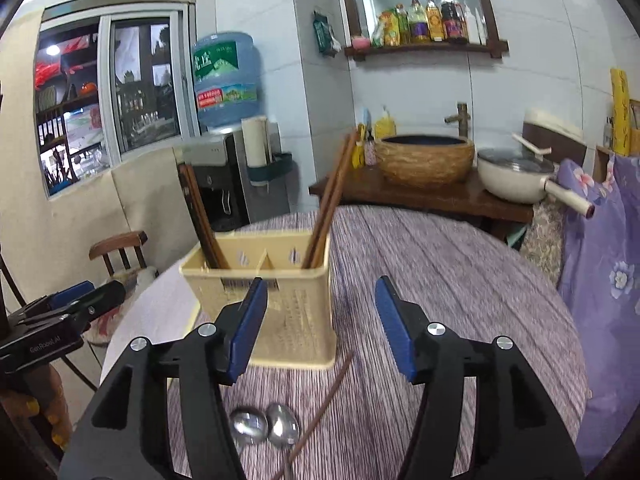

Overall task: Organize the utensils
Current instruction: 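Move the left tool to the silver spoons while the right tool approaches the last brown chopstick, then grasp a silver spoon handle with the left tool while the right tool grasps the brown chopstick, then lift the spoon with the left tool while the right tool lifts the chopstick upright, then carry the spoon and chopstick over the cream holder with both tools, then lower the spoon with the left tool while the right tool lowers the chopstick into the holder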

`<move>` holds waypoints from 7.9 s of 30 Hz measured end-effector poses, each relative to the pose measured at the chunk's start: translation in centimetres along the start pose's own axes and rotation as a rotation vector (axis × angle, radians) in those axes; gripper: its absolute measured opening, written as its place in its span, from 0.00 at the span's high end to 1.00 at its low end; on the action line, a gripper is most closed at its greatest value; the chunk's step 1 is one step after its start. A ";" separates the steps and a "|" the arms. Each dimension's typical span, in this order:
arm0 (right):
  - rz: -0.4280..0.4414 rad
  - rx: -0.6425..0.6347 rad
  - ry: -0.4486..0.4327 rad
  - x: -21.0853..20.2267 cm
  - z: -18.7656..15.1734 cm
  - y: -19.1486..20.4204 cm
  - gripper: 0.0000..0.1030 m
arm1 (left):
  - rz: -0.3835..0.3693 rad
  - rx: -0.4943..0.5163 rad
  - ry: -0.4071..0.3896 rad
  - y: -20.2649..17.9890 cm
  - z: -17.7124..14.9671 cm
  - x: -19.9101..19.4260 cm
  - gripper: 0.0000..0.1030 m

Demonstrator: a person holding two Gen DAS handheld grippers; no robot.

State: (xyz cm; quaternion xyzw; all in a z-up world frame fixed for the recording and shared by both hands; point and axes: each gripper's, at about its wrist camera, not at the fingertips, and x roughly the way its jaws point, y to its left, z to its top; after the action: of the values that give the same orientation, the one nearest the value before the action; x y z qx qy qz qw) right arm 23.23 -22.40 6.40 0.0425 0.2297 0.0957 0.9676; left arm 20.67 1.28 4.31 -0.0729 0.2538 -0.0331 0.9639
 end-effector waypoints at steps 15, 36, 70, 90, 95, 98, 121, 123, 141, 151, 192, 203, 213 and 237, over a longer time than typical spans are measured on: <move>-0.069 0.060 0.214 1.5 -8.1 -2.0 0.45 | 0.021 0.014 0.211 0.9 -7.6 1.2 0.16; -0.094 0.083 0.274 1.7 -10.2 -2.8 0.45 | -0.020 0.143 0.358 -3.6 -11.5 3.9 0.43; -0.144 0.111 0.443 10.9 -8.9 -0.9 0.63 | 0.005 0.141 0.395 -3.8 -10.6 6.6 0.59; -0.191 0.027 0.451 13.5 -7.5 -2.1 0.87 | 0.008 0.150 0.397 -4.0 -10.7 6.6 0.59; -0.194 0.039 0.450 13.9 -7.2 -2.3 0.87 | 0.013 0.150 0.396 -4.1 -10.7 6.6 0.59; -0.193 0.041 0.445 14.0 -7.2 -2.0 0.87 | 0.012 0.147 0.397 -4.1 -10.7 6.6 0.59; -0.150 0.135 0.426 13.6 -7.7 -3.1 0.90 | -0.009 0.084 0.411 -3.2 -10.0 7.1 0.67; -0.150 0.135 0.425 13.5 -7.8 -3.0 0.90 | -0.010 0.083 0.410 -3.2 -10.0 7.1 0.66; -0.153 0.130 0.420 13.4 -8.1 -2.6 0.90 | 0.062 0.148 0.396 -5.3 -10.2 7.9 0.62; -0.157 0.139 0.416 13.5 -8.1 -2.6 0.90 | 0.058 0.136 0.396 -5.4 -10.0 8.1 0.65; -0.035 0.140 -0.003 1.0 -0.7 -2.8 0.92 | -0.073 0.083 0.073 -4.1 -2.3 2.1 0.65; -0.006 0.114 -0.034 -0.8 -0.2 -2.5 0.92 | -0.083 0.083 0.063 -4.0 -1.9 1.7 0.66; 0.015 0.110 -0.038 -1.4 0.2 -2.3 0.92 | -0.100 0.078 0.059 -3.6 -1.0 1.1 0.66; 0.143 0.011 -0.110 -4.6 9.5 0.8 0.92 | -0.172 0.038 -0.113 -4.2 9.8 -1.3 0.66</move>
State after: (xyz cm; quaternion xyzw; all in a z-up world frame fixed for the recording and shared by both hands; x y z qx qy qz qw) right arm 23.36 -22.96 16.95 0.0691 0.1731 0.1608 0.9692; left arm 24.29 -1.50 14.05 -0.0780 0.1911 -0.1164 0.9715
